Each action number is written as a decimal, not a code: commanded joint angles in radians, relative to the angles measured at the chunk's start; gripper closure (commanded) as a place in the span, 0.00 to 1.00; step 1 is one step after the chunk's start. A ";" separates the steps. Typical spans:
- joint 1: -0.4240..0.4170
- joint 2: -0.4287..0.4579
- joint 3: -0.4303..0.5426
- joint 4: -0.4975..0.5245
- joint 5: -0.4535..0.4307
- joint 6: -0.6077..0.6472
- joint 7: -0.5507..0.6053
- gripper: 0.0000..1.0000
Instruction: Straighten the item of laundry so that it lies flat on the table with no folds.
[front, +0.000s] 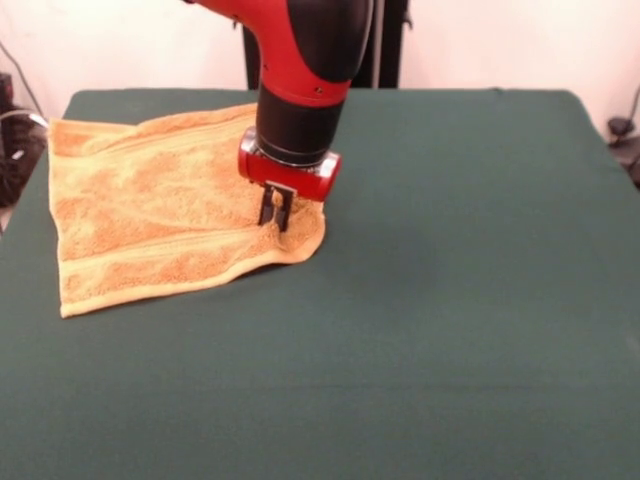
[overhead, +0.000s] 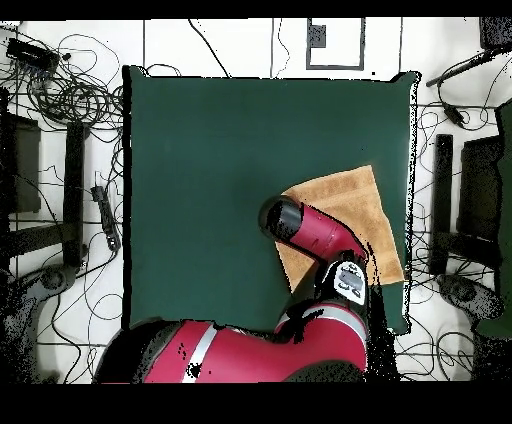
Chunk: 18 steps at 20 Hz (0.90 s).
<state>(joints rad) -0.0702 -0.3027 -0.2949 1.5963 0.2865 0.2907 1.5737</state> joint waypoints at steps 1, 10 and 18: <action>0.053 0.025 0.262 -0.035 0.083 -0.015 0.232 1.00; 0.038 -0.004 0.282 -0.005 0.084 0.009 0.220 1.00; 0.024 -0.039 0.299 0.033 0.067 0.017 0.212 1.00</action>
<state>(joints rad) -0.0729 -0.3408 -0.1892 1.5967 0.3005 0.2905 1.5737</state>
